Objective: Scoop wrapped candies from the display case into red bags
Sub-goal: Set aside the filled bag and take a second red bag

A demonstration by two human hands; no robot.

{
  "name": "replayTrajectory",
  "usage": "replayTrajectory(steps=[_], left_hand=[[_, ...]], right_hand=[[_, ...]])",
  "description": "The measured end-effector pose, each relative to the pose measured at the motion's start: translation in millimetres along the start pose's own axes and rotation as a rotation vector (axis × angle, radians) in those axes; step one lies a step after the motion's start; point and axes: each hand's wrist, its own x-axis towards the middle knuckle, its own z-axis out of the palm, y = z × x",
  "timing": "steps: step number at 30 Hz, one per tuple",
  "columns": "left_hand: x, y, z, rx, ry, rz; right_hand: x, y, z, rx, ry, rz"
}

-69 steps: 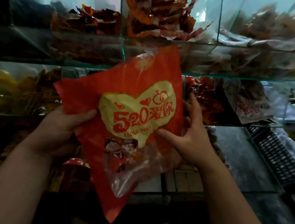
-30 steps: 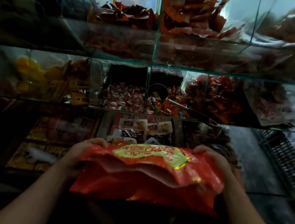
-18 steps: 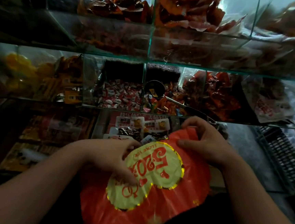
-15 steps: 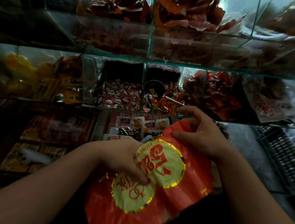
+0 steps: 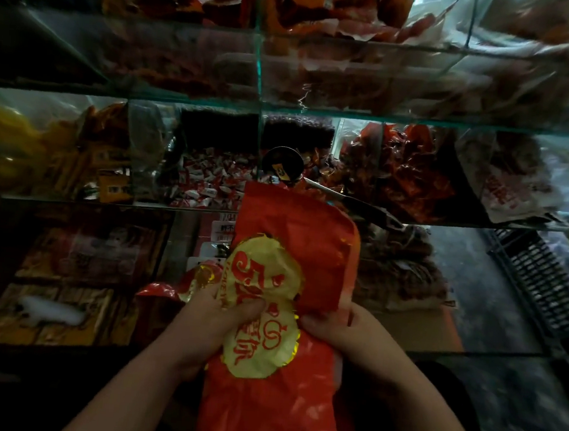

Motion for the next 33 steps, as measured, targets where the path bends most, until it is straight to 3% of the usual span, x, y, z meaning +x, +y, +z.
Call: replayTrajectory(steps=[4, 8, 10, 14, 16, 18, 20, 21, 23, 25, 26, 28, 30, 33], left_hand=[[3, 3, 1, 0.111, 0.101, 0.003], [10, -4, 2, 0.466, 0.287, 0.122], [10, -8, 0, 0.482, 0.258, 0.140], [6, -11, -24, 0.080, -0.025, -0.063], [7, -11, -38, -0.014, -0.010, -0.139], [10, -8, -46, -0.098, -0.026, -0.217], [11, -2, -44, -0.358, -0.135, -0.273], [13, 2, -39, -0.402, -0.168, -0.285], [16, 8, -25, -0.162, -0.249, -0.244], [15, 8, -19, 0.190, -0.259, -0.163], [14, 4, -19, 0.254, -0.304, -0.140], [8, 0, -17, 0.213, -0.328, -0.094], [6, -4, -16, 0.249, -0.227, -0.006], [5, -8, -11, 0.269, -0.111, 0.078]], right_hand=[[4, -2, 0, 0.053, 0.072, -0.006], [7, 0, 5, 0.092, 0.058, 0.005], [7, 3, 6, 0.083, 0.067, 0.010], [2, 2, -4, 0.153, -0.033, -0.067], [-1, 2, -11, 0.181, -0.093, -0.115], [-4, 1, -16, 0.100, -0.033, -0.138], [-9, -6, -21, -0.013, 0.097, -0.152], [-9, -11, -21, -0.049, 0.061, -0.197], [-4, -19, -18, -0.044, -0.046, -0.281], [-2, -20, -20, -0.020, -0.056, -0.279], [-1, -20, -19, 0.011, -0.036, -0.271], [-4, -25, -20, 0.113, -0.027, -0.224], [-2, -31, -19, 0.199, -0.058, -0.150], [-5, -33, -19, -0.200, -0.040, -0.083]])
